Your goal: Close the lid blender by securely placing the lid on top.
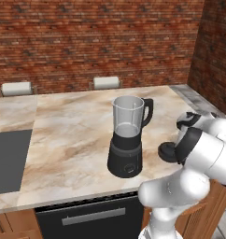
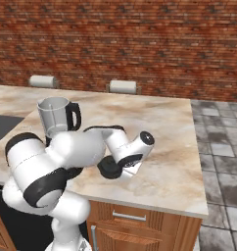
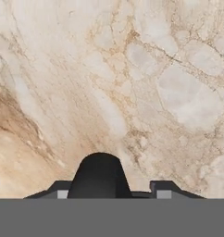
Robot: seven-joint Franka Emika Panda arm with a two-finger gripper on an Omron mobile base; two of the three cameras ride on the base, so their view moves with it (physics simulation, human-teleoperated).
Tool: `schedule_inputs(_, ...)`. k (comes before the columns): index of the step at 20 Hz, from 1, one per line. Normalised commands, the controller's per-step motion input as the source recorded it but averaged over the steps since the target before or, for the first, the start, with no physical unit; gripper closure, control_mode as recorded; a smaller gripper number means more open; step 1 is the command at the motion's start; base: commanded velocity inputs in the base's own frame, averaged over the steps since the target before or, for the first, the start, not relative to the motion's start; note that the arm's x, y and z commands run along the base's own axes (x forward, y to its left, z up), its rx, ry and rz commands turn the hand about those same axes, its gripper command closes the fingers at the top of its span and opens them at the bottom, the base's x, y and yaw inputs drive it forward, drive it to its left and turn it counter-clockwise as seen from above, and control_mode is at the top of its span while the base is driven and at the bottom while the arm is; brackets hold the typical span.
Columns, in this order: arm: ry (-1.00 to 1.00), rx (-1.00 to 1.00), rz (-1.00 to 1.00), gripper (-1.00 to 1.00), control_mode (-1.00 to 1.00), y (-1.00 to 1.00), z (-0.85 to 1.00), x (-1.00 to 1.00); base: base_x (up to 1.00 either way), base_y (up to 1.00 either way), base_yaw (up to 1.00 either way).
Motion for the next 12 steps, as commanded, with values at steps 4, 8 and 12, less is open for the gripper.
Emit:
schedule_inputs(4, -0.17, 0.01, -0.15, 1.0, -1.0, -0.16, 0.64, -0.24, 0.0, 0.0, 0.0)
schedule_inputs(8, -0.13, 0.0, -0.18, 1.0, -1.0, -0.07, 0.69, -0.05, 0.0, 0.0, 0.0)
schedule_inputs(12, -0.04, 0.0, -0.17, 1.0, -1.0, 0.0, 0.71, 0.0, 0.0, 0.0, 0.0)
